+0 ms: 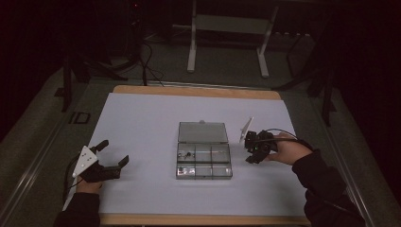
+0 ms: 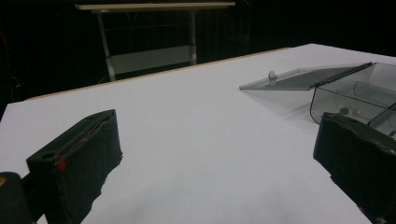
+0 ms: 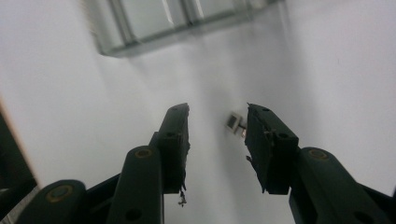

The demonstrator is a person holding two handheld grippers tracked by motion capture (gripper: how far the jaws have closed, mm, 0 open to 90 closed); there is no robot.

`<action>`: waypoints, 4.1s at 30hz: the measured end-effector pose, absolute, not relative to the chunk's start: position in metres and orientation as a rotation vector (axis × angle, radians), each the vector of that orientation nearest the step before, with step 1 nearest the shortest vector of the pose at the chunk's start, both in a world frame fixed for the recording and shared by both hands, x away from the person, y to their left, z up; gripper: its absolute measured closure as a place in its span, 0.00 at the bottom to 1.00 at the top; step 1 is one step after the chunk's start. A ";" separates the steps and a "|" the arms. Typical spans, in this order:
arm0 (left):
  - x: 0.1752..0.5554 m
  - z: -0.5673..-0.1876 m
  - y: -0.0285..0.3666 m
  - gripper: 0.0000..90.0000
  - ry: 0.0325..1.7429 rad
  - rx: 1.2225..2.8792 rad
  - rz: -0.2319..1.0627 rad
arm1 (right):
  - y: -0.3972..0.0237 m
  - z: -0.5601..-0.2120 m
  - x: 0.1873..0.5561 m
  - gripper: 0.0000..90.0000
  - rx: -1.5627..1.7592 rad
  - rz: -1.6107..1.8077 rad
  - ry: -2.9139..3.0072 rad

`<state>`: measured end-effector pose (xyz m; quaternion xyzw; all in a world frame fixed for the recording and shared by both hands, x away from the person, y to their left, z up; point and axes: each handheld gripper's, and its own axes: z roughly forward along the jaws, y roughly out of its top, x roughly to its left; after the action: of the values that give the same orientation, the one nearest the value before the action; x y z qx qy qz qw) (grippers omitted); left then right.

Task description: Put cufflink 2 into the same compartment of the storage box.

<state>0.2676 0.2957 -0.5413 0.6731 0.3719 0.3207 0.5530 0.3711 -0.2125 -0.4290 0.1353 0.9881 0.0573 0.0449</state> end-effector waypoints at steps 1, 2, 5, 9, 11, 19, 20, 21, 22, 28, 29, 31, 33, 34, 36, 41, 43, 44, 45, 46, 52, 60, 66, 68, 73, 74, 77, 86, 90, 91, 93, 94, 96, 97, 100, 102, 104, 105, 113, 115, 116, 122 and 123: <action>0.268 -0.541 0.296 0.02 0.879 1.591 0.758 | -0.215 -0.433 0.373 0.66 0.433 0.174 3.018; 0.268 -0.541 0.296 0.02 0.879 1.591 0.758 | -0.218 -0.436 0.374 0.66 0.442 0.169 3.016; 0.268 -0.541 0.296 0.02 0.881 1.592 0.756 | -0.224 -0.445 0.379 0.66 0.501 0.186 3.015; 0.268 -0.541 0.296 0.02 0.882 1.592 0.755 | -0.229 -0.458 0.385 0.66 0.573 0.204 3.006; 0.268 -0.541 0.296 0.02 0.883 1.592 0.755 | -0.230 -0.464 0.388 0.66 0.606 0.212 3.012; 0.268 -0.541 0.296 0.02 0.881 1.592 0.755 | -0.231 -0.484 0.399 0.67 0.700 0.190 3.005; 0.268 -0.541 0.296 0.02 0.881 1.591 0.754 | -0.231 -0.486 0.400 0.68 0.711 0.189 3.007; 0.268 -0.541 0.296 0.02 0.880 1.591 0.755 | -0.231 -0.487 0.402 0.68 0.708 0.182 3.014; 0.268 -0.541 0.296 0.02 0.880 1.592 0.755 | -0.231 -0.489 0.402 0.69 0.711 0.177 3.016; 0.268 -0.541 0.296 0.02 0.880 1.592 0.755 | -0.231 -0.495 0.403 0.71 0.695 0.103 3.024; 0.268 -0.541 0.296 0.02 0.880 1.592 0.755 | -0.231 -0.495 0.403 0.71 0.695 0.103 3.024; 0.268 -0.541 0.296 0.02 0.882 1.592 0.755 | -0.231 -0.496 0.403 0.73 0.705 0.107 3.028; 0.268 -0.541 0.296 0.02 0.881 1.592 0.756 | -0.230 -0.495 0.402 0.75 0.711 0.101 3.030; 0.268 -0.541 0.296 0.02 0.881 1.592 0.756 | -0.230 -0.496 0.402 0.77 0.699 0.096 3.032; 0.268 -0.541 0.296 0.02 0.881 1.592 0.756 | -0.228 -0.495 0.401 0.78 0.683 0.087 3.032; 0.268 -0.541 0.296 0.02 0.881 1.592 0.755 | -0.226 -0.495 0.401 0.79 0.661 0.060 3.043; 0.268 -0.541 0.296 0.02 0.884 1.592 0.753 | -0.226 -0.494 0.401 0.79 0.657 0.070 3.046; 0.268 -0.541 0.296 0.02 0.883 1.592 0.754 | -0.227 -0.494 0.401 0.80 0.656 0.076 3.049; 0.268 -0.541 0.296 0.02 0.883 1.592 0.755 | -0.227 -0.494 0.401 0.80 0.652 0.079 3.049; 0.268 -0.541 0.296 0.02 0.882 1.592 0.755 | -0.227 -0.493 0.401 0.80 0.634 0.077 3.047; 0.268 -0.541 0.296 0.02 0.882 1.592 0.755 | -0.222 -0.491 0.398 0.80 0.599 0.050 3.060; 0.268 -0.541 0.296 0.02 0.882 1.592 0.755 | -0.220 -0.483 0.397 0.80 0.555 0.053 3.056; 0.268 -0.541 0.296 0.02 0.882 1.592 0.755 | -0.212 -0.471 0.390 0.80 0.467 0.078 3.082; 0.268 -0.541 0.296 0.02 0.882 1.592 0.755 | -0.210 -0.466 0.387 0.80 0.429 0.082 3.089; 0.268 -0.541 0.296 0.02 0.883 1.592 0.754 | -0.202 -0.454 0.382 0.80 0.362 0.099 3.099; 0.268 -0.541 0.296 0.02 0.883 1.592 0.754 | -0.200 -0.451 0.381 0.80 0.349 0.098 3.095; 0.268 -0.541 0.296 0.02 0.882 1.593 0.756 | -0.192 -0.444 0.377 0.80 0.308 0.094 3.099; 0.268 -0.541 0.296 0.02 0.882 1.592 0.756 | -0.171 -0.427 0.369 0.80 0.221 0.121 3.106; 0.268 -0.541 0.296 0.02 0.882 1.593 0.757 | -0.163 -0.424 0.365 0.80 0.189 0.125 3.109; 0.268 -0.541 0.296 0.02 0.881 1.593 0.756 | -0.158 -0.423 0.363 0.80 0.157 0.139 3.107; 0.268 -0.541 0.296 0.02 0.882 1.593 0.756 | -0.152 -0.421 0.360 0.80 0.135 0.171 3.111; 0.268 -0.541 0.296 0.02 0.882 1.593 0.756 | -0.150 -0.421 0.359 0.80 0.129 0.184 3.111; 0.268 -0.541 0.296 0.02 0.882 1.592 0.756 | -0.144 -0.420 0.356 0.80 0.097 0.207 3.116; 0.268 -0.541 0.296 0.02 0.882 1.593 0.756 | -0.142 -0.420 0.355 0.80 0.081 0.219 3.113; 0.268 -0.541 0.296 0.02 0.880 1.593 0.757 | -0.132 -0.418 0.352 0.80 0.045 0.235 3.110; 0.268 -0.541 0.296 0.02 0.881 1.593 0.757 | -0.130 -0.417 0.352 0.80 0.037 0.242 3.113; 0.268 -0.541 0.296 0.02 0.880 1.592 0.757 | -0.124 -0.415 0.350 0.80 0.017 0.263 3.107; 0.268 -0.541 0.296 0.02 0.880 1.592 0.758 | -0.121 -0.415 0.349 0.80 0.001 0.276 3.101; 0.268 -0.541 0.296 0.02 0.880 1.590 0.756 | -0.106 -0.413 0.345 0.80 -0.057 0.371 3.108; 0.268 -0.541 0.296 0.02 0.880 1.591 0.756 | -0.099 -0.415 0.343 0.80 -0.087 0.385 3.108; 0.268 -0.541 0.296 0.02 0.879 1.592 0.756 | -0.097 -0.414 0.342 0.80 -0.088 0.388 3.104; 0.268 -0.541 0.296 0.02 0.881 1.590 0.754 | -0.087 -0.412 0.341 0.80 -0.110 0.475 3.077; 0.268 -0.541 0.296 0.02 0.881 1.591 0.753 | -0.085 -0.412 0.341 0.80 -0.115 0.495 3.065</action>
<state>0.2678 0.2960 -0.5412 0.6730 0.3727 0.3187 0.5537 0.3408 -0.0850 -0.4122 -0.0370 0.9864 0.1593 0.0172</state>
